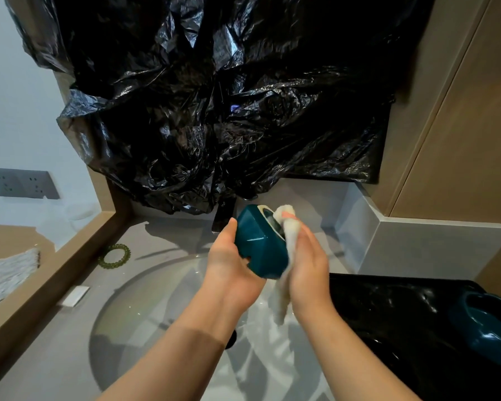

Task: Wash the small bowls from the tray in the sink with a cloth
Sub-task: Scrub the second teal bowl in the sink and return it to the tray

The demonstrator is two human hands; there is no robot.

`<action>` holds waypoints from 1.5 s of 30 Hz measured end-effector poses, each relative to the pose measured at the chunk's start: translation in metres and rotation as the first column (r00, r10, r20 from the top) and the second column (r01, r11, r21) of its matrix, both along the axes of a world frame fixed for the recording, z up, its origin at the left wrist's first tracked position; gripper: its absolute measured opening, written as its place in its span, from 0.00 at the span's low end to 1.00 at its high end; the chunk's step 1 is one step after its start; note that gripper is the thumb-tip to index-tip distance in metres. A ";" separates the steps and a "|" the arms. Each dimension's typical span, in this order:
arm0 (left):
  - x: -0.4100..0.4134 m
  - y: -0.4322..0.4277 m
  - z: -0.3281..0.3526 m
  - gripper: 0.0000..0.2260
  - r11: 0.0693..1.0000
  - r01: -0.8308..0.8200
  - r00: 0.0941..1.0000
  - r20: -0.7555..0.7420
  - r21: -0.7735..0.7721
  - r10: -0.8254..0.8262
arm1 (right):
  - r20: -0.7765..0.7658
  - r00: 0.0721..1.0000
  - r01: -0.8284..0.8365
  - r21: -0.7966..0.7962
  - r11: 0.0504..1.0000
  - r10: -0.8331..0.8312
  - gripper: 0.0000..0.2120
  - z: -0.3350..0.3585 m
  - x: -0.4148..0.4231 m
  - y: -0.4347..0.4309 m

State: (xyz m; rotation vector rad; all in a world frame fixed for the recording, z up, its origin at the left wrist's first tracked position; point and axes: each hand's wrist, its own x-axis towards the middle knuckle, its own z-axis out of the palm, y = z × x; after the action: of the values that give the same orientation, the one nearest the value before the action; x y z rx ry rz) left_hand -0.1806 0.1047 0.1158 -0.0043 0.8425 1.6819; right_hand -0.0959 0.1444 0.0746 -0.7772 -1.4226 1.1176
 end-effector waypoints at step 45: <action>-0.012 -0.001 -0.019 0.24 0.884 0.373 0.854 -0.270 -0.281 -0.445 | 0.290 0.945 0.214 -0.198 0.956 -0.152 0.12 0.030 -0.004 0.004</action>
State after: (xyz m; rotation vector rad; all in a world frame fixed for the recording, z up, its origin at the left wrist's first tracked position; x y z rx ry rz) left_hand -0.1926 0.1036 0.0970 0.2957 1.1849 1.1899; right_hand -0.0997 0.1486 0.1047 -1.2429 -1.4249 1.0681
